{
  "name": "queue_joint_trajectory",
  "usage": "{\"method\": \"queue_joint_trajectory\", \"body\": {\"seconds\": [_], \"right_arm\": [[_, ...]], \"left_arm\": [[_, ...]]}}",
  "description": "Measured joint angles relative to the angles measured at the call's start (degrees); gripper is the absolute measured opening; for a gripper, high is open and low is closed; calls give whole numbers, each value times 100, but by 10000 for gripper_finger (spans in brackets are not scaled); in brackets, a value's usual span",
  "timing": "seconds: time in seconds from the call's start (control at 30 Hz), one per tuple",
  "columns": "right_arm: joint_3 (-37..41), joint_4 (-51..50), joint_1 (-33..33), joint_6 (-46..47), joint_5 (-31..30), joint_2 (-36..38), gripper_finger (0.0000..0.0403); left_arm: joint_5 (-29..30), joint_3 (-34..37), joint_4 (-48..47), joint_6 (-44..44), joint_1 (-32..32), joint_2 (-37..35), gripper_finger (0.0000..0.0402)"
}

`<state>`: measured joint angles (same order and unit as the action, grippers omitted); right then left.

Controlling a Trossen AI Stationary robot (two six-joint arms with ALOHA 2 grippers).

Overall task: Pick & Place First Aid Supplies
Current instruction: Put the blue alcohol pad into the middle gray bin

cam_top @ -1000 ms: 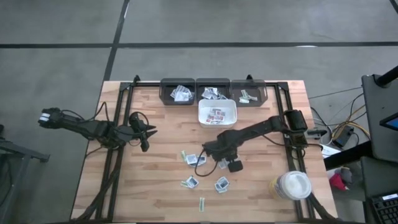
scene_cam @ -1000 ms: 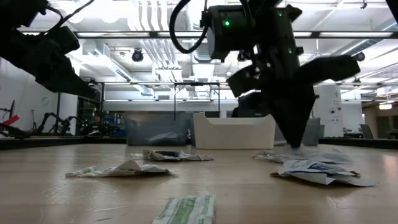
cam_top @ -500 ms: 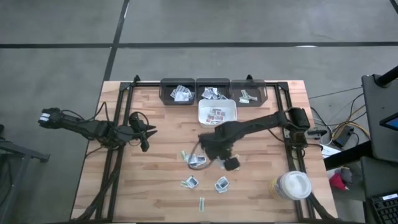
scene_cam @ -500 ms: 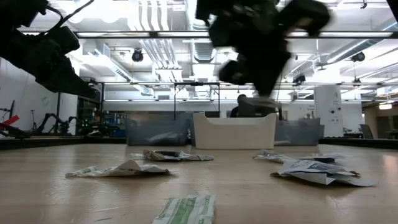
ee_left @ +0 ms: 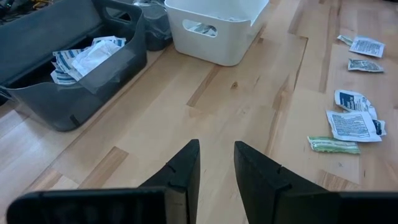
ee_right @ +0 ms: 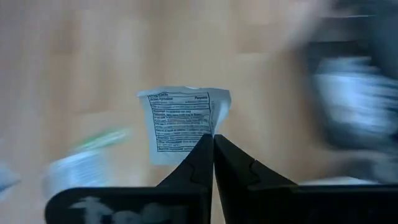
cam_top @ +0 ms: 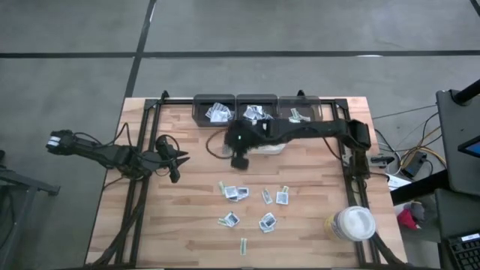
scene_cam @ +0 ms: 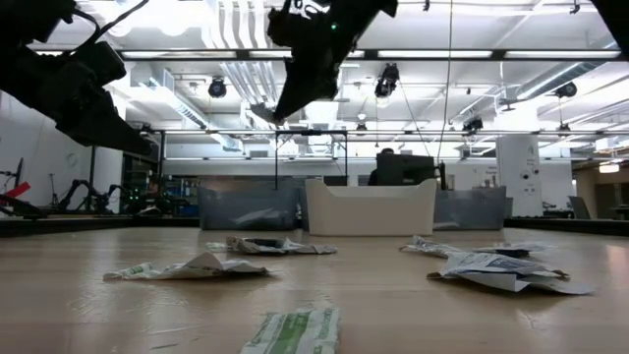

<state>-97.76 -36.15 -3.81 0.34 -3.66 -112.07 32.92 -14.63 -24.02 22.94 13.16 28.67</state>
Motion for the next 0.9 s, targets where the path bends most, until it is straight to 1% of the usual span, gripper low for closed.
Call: {"method": "queue_joint_trajectory", "body": {"seconds": [0.13,0.2,0.27,0.33,0.43,0.57,0.77,0.83,0.9], "right_arm": [[-331,-265,-254,72,-1720,0,8],[-474,-463,-397,79,-2406,0,8],[-612,-734,-574,79,-2878,0,8],[-742,-1055,-799,160,-2968,0,8],[-922,-1652,-1214,627,-2757,0,8],[-1066,-2299,-1871,1194,-1997,0,8],[-1067,-2523,-2723,2004,-398,-34,8],[-1064,-2532,-2917,2280,-90,-85,8],[-1064,-2572,-3046,2521,-7,-145,8]], "left_arm": [[-2,0,-1,0,-1,0,94],[-2,0,-1,0,-1,0,94],[-2,0,-1,0,0,0,94],[0,-1,-1,0,0,0,94],[-2,0,-1,0,1,0,94],[-2,-2,-1,0,-1,0,94],[-2,0,-1,0,1,0,94],[-2,0,-1,0,-1,0,94],[-2,-2,0,0,-1,0,94]]}}
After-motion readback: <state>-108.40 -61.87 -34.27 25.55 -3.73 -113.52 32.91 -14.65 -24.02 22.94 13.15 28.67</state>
